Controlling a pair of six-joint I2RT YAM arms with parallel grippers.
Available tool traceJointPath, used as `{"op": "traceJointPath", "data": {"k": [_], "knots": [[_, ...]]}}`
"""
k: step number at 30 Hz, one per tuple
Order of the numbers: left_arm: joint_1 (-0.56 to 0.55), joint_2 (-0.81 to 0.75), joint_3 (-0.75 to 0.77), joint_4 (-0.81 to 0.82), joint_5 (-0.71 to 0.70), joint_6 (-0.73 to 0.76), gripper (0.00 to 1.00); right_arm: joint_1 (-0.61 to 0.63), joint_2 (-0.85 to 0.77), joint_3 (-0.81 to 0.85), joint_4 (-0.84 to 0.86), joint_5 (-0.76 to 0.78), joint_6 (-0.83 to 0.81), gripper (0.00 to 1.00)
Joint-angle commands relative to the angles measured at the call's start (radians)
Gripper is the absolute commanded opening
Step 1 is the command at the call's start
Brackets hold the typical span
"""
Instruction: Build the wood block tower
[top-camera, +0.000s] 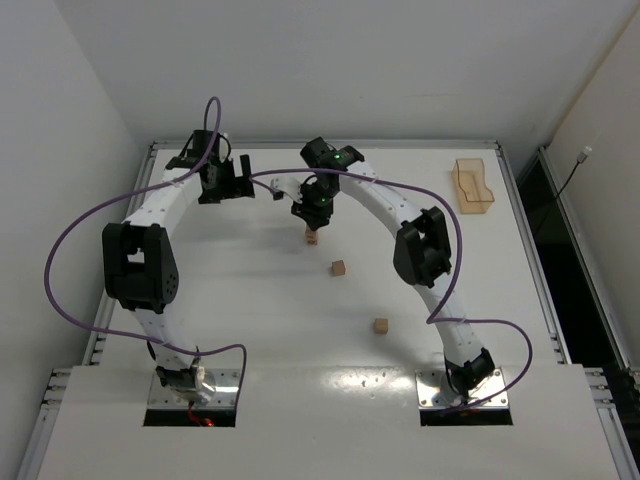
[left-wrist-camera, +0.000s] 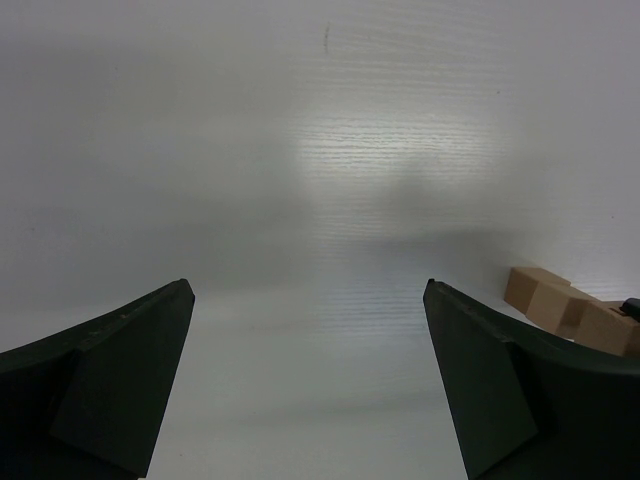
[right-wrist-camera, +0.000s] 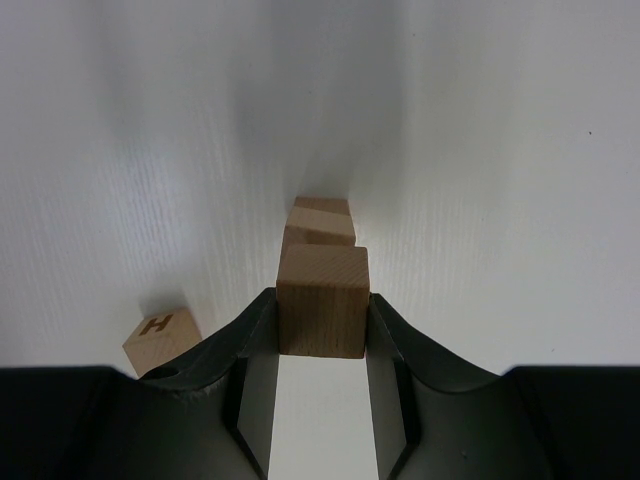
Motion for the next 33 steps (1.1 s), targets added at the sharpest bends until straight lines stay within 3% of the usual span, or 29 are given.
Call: {"op": "traceJointPath", "data": {"k": [1,8,33], "knots": [[0.011,0.004,0.009,0.019,0.014,-0.006,1.0,0.003,-0.047,0.0,-0.006,-0.01,-0.016,0.0],[0.011,0.004,0.0,0.019,0.014,-0.006,1.0,0.003,-0.038,0.0,-0.006,-0.01,-0.016,0.07],[0.011,0.013,0.0,0.019,0.014,-0.006,1.0,0.012,-0.02,0.0,0.003,0.0,-0.016,0.1]]}}
